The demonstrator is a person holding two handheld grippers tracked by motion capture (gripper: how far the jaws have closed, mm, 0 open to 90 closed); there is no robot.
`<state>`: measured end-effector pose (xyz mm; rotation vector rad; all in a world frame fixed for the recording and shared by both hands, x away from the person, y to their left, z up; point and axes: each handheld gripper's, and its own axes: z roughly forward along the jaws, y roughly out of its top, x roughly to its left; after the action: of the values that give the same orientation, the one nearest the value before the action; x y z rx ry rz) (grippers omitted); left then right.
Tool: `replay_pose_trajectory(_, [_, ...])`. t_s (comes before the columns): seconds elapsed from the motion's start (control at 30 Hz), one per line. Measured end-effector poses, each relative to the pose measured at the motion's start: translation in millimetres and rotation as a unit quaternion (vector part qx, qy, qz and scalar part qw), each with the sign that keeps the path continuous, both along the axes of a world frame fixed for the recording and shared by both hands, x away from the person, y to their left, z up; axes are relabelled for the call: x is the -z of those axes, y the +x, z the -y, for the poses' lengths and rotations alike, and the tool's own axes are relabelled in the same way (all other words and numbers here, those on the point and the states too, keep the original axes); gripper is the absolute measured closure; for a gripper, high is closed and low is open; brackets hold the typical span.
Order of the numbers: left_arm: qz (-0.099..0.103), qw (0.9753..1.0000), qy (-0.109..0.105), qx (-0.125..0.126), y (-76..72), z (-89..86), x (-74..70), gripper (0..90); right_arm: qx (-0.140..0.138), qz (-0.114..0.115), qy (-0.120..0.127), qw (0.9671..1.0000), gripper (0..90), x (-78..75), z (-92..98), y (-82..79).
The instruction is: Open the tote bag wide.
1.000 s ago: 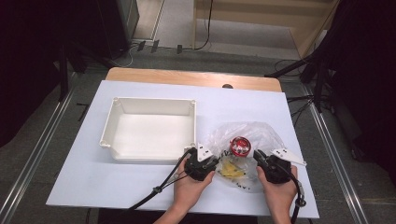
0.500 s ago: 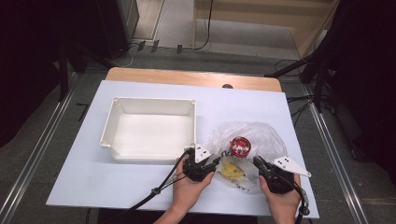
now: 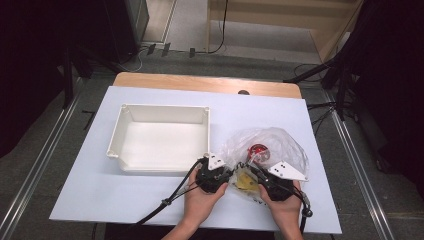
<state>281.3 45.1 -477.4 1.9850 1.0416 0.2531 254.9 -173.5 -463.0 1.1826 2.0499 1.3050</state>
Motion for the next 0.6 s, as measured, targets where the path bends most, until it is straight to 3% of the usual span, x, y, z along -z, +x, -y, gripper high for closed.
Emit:
replay_pose_trajectory(0.1, [0.0, 1.0, 0.0, -0.001, 0.0, 0.1, 0.1, 79.3, 0.0, -0.016, -0.005, 0.9999, 88.4, 4.1, 3.7, -0.8])
replay_pose_trajectory(0.2, [0.005, 1.0, 0.002, -0.007, -0.8, 0.1, -0.2, 79.0, -0.004, -0.088, -0.038, 0.9954, 88.1, 22.5, 5.5, 2.9])
replay_pose_trajectory(0.27, [0.006, 1.0, 0.002, -0.008, -0.8, 0.0, -0.2, 79.0, 0.001, -0.105, -0.022, 0.9942, 87.6, 24.5, 11.4, 3.0])
replay_pose_trajectory(0.33, [0.006, 0.9999, 0.003, -0.008, -0.9, 0.1, -0.2, 79.1, 0.013, -0.098, -0.006, 0.9951, 86.9, 18.3, 21.3, 0.4])
replay_pose_trajectory(0.47, [0.011, 0.9999, 0.003, -0.008, -1.8, 0.3, -0.1, 78.9, 0.039, -0.059, 0.029, 0.9971, 85.0, 0.4, 48.2, -9.6])
replay_pose_trajectory(0.53, [0.012, 0.9999, 0.002, -0.008, -2.0, 0.3, -0.2, 78.9, 0.074, -0.045, 0.045, 0.9952, 85.8, -4.6, 64.7, -9.3])
replay_pose_trajectory(0.6, [0.011, 0.9999, -0.001, -0.009, -1.8, -0.7, -0.3, 78.8, 0.117, -0.047, 0.05, 0.9907, 86.3, -3.5, 79.8, -2.9])
